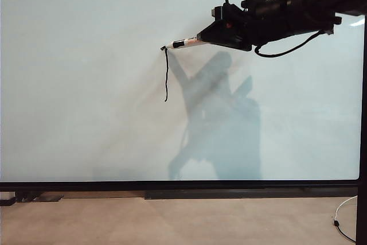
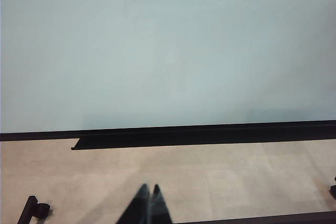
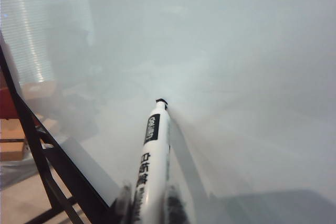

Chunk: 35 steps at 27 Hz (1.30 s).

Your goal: Pick up the pen on the shelf to the right of the whiteboard and draw a rectangle.

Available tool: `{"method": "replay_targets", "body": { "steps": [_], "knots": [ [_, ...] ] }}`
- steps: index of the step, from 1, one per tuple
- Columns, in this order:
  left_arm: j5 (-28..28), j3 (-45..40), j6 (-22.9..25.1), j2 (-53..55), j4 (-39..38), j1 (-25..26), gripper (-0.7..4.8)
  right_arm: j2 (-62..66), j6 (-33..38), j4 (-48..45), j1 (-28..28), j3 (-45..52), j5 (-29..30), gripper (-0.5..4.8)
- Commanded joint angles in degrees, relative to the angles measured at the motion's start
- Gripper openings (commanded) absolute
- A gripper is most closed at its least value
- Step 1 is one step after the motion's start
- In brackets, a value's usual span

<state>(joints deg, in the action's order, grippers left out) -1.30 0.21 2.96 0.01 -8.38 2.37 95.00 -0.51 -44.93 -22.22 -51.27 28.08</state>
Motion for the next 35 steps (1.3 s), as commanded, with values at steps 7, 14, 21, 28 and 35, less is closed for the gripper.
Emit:
{"method": "replay_targets", "body": {
  "steps": [7,14,21,28,35],
  "knots": [
    [-0.02,0.22,0.02,0.0,0.7,-0.02,-0.05,-3.08,-1.09,0.02,2.64,2.49,-1.6,-0.06],
    [0.0,0.2,0.02,0.0,0.68,-0.02,-0.05,-5.22,-1.31,-0.28,4.87,4.85,-1.57,-0.06],
    [0.0,0.2,0.02,0.0,0.66,-0.02,-0.05,-7.48,-2.16,-0.04,6.91,6.6,-1.57,-0.06],
    [-0.04,0.22,0.02,0.0,0.7,-0.02,-0.05,-10.19,-2.54,-0.04,9.33,9.07,-1.55,-0.06],
    [0.02,0.2,0.02,0.0,0.66,-0.02,-0.05,-11.8,-2.58,0.31,11.32,10.21,-1.38,-0.06]
  ]
}}
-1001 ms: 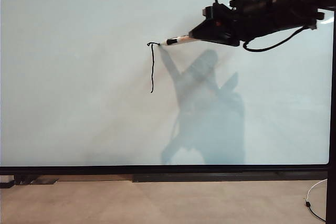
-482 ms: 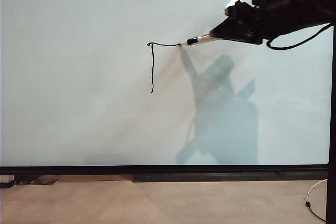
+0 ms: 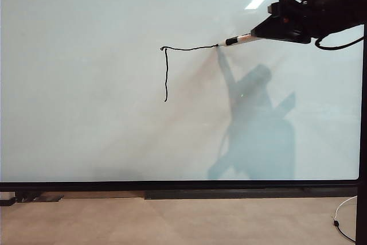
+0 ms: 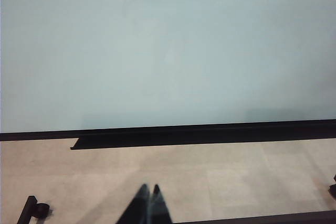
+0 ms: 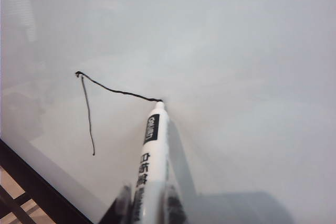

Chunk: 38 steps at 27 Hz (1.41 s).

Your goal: Pick up the pen on the shelf to the right of the whiteboard and draw a rectangle.

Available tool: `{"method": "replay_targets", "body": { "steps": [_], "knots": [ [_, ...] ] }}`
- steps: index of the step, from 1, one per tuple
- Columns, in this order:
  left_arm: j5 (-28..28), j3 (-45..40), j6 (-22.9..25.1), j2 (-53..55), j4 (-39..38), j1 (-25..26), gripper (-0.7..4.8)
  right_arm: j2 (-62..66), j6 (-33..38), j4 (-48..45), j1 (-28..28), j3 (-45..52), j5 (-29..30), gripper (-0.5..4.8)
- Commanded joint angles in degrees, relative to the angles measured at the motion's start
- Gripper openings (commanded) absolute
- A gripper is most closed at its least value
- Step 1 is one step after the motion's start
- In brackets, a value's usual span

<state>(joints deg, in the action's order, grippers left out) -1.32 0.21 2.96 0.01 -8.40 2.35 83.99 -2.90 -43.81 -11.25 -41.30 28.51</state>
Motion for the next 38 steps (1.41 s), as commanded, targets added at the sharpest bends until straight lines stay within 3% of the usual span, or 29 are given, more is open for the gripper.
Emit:
{"method": "replay_targets", "body": {
  "steps": [1,9,14,20,26,38],
  "knots": [
    [0.02,0.22,0.02,0.0,0.72,0.0,-0.05,-1.09,-0.2,-0.79,0.85,0.42,-1.79,-0.05],
    [0.02,0.2,0.02,0.0,0.7,-0.02,-0.05,-2.84,-0.31,0.2,-0.5,1.92,2.73,-0.06],
    [0.02,0.22,0.02,0.0,0.7,-0.02,-0.05,-8.09,-0.74,-0.11,-8.41,9.88,-1.31,-0.06],
    [0.02,0.22,0.02,0.0,0.74,0.02,-0.05,-3.15,0.7,-3.96,-15.96,12.09,-6.73,-0.06],
    [0.0,0.22,0.02,0.0,0.72,0.0,-0.05,8.04,7.58,-18.18,-16.17,10.91,-5.7,-0.06],
    [0.0,0.2,0.02,0.0,0.72,0.0,-0.05,22.23,7.72,-20.28,-16.04,0.04,-5.7,-0.06]
  ]
}}
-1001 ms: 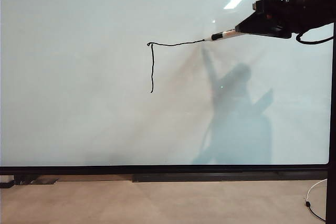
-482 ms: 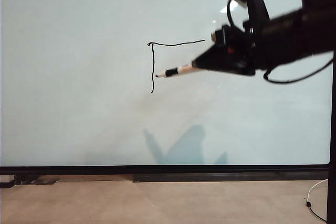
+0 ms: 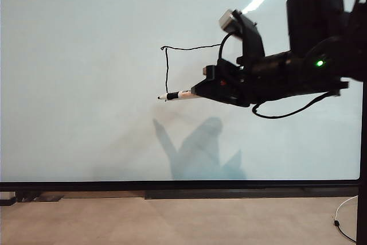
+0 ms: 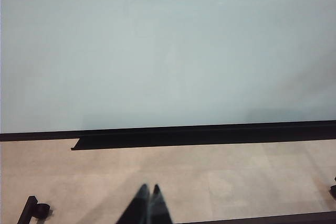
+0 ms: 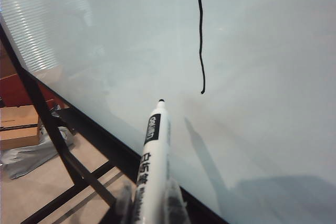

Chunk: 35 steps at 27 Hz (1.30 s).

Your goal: Pick up the pen on the shelf to the right of the whiteboard and draw a rectangle.

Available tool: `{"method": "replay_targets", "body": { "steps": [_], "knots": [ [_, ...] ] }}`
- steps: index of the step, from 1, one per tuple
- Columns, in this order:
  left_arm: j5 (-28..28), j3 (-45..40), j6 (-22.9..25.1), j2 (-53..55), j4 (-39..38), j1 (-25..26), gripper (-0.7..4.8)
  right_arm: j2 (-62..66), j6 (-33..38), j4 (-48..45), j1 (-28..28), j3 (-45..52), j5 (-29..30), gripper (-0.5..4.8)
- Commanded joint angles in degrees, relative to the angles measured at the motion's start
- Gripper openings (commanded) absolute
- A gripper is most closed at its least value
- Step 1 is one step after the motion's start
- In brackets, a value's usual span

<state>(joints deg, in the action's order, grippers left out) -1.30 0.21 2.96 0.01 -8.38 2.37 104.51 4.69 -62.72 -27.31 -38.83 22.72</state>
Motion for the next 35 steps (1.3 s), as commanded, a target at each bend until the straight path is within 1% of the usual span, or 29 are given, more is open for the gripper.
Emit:
{"method": "replay_targets", "body": {
  "steps": [1,6,15,22,26,35],
  "knots": [
    [0.0,0.2,0.02,0.0,0.68,-0.02,-0.05,2.23,0.11,-1.42,0.04,-2.93,0.07,-0.06],
    [0.0,0.2,0.02,0.0,0.7,-0.02,-0.05,3.13,-0.55,0.15,0.48,-4.68,-0.33,-0.06],
    [-0.02,0.2,0.02,0.0,0.7,-0.02,-0.05,3.1,-1.36,0.94,2.67,-4.63,-0.72,-0.06],
    [-0.02,0.22,0.02,0.0,0.7,-0.02,-0.05,3.1,-1.84,1.18,2.8,-4.63,-0.81,-0.06],
    [-0.02,0.22,0.02,0.0,0.7,-0.02,-0.05,3.1,-2.25,1.16,2.84,-4.66,-1.9,-0.06],
    [0.0,0.22,0.02,0.0,0.68,-0.02,-0.05,1.29,-3.3,1.46,4.85,-4.22,-1.97,-0.05]
  ]
}}
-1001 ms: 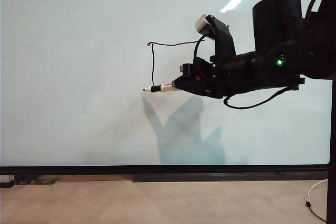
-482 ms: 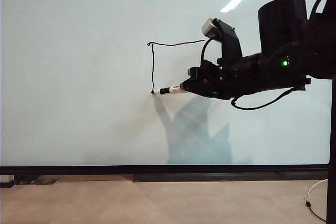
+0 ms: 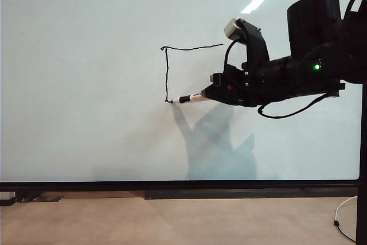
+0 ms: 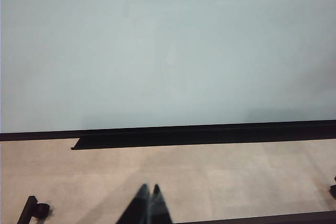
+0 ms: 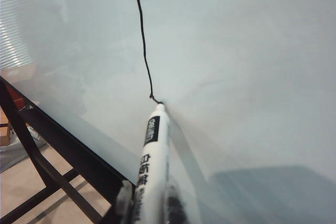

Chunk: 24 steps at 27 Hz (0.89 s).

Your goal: Pick up the pen on the shelf to the right of the whiteboard and draw a rectangle.

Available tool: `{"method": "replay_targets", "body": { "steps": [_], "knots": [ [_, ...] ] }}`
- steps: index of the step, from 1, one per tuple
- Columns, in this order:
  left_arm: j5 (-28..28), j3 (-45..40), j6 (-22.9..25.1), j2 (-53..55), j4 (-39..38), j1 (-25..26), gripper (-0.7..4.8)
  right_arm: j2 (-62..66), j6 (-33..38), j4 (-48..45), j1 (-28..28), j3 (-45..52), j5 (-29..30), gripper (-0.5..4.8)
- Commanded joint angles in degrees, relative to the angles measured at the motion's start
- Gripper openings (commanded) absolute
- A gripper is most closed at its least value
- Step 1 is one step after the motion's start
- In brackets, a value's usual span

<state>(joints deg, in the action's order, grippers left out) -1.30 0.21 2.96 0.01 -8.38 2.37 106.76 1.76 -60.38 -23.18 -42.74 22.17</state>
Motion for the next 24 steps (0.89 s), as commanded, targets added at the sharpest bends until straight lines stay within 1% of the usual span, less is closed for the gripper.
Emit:
{"method": "replay_targets", "body": {
  "steps": [1,5,15,23,24],
  "knots": [
    [0.0,0.2,0.02,0.0,0.7,-0.02,-0.05,-1.14,-0.76,-0.52,0.79,-0.31,-1.49,-0.06],
    [0.0,0.2,0.02,0.0,0.7,-0.02,-0.05,-2.54,-2.03,1.44,1.46,0.11,-1.7,-0.06],
    [-0.02,0.22,0.02,0.0,0.72,-0.02,-0.05,-5.38,-2.32,1.88,4.46,2.75,-1.9,-0.06],
    [0.04,0.2,0.02,0.0,0.66,-0.02,-0.05,-8.72,-3.74,1.81,6.8,6.97,-2.84,-0.06],
    [-0.02,0.22,0.02,0.0,0.68,-0.02,-0.05,-9.42,-3.72,1.81,7.91,7.61,-2.73,-0.06]
  ]
}}
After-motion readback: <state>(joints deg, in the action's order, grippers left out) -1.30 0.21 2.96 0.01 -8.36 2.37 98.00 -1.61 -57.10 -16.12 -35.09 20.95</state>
